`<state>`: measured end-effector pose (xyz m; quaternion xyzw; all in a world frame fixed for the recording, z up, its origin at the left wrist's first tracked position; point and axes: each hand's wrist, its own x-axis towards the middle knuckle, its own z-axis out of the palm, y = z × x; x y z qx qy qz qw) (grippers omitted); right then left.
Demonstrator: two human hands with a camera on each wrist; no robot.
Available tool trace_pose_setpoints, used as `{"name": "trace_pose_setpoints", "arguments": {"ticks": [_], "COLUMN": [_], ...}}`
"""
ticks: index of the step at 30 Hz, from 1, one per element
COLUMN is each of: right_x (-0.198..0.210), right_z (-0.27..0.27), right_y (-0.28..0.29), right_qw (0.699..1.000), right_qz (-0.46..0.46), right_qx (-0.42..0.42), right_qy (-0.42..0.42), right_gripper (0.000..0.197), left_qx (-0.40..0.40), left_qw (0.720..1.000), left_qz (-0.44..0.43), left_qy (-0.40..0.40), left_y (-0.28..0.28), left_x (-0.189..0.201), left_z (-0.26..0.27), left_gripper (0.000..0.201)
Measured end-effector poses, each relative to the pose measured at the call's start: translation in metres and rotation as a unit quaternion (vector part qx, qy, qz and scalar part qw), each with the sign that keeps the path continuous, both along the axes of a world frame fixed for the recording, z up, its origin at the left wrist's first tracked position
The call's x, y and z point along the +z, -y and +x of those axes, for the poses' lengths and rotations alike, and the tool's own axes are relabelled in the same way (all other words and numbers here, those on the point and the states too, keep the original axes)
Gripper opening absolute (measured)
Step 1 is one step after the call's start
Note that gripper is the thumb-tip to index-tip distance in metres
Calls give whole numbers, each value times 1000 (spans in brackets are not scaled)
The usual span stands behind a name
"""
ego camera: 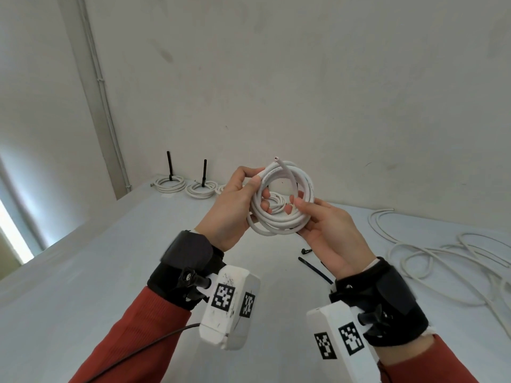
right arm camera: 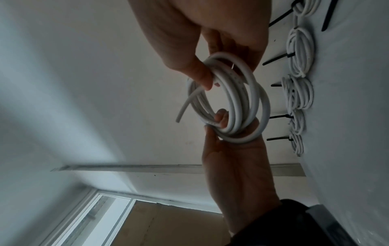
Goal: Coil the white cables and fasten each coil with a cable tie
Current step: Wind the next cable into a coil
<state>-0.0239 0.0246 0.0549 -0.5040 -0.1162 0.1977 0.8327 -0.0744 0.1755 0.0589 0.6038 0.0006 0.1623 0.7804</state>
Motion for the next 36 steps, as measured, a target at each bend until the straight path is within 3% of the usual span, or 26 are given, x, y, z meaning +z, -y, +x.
{"name": "trace_pose_setpoints", "arguments": {"ticks": [7,12,17,20,23,28,33,36], "right_x": [3,8,7,4,0,-3,-6,-10], "right_z": [2,2,5,7,7,6,6,9], "right_y": [2,6,7,6,4,3,16,31], "right_qw": [995,997,997,996,995,987,983,977], "right_qz": [-45,-37,-46,-57,-69,-115,-144,-180], "right_qx": [-43,-30,-23,-29,-32,-57,-42,-23], "right_qy": [78,59,58,61,61,98,105,112], "right_gripper": [26,12,12,14,18,15,10,21], "left_qx": [-45,-81,-89,-76,-19,40,-6,-19], "left_qw": [998,994,992,992,992,990,993,992], "left_qz": [3,-7,-28,-18,61,71,46,76], "left_qy": [-44,-70,-85,-98,-110,-114,-106,-98], "left_y": [0,-1,2,7,12,19,14,18], "left_x": [3,6,6,6,4,-6,-11,-17], "left_z": [-3,-6,-6,-6,-5,0,6,8], "left_gripper": [17,15,16,32,49,34,25,23]}}
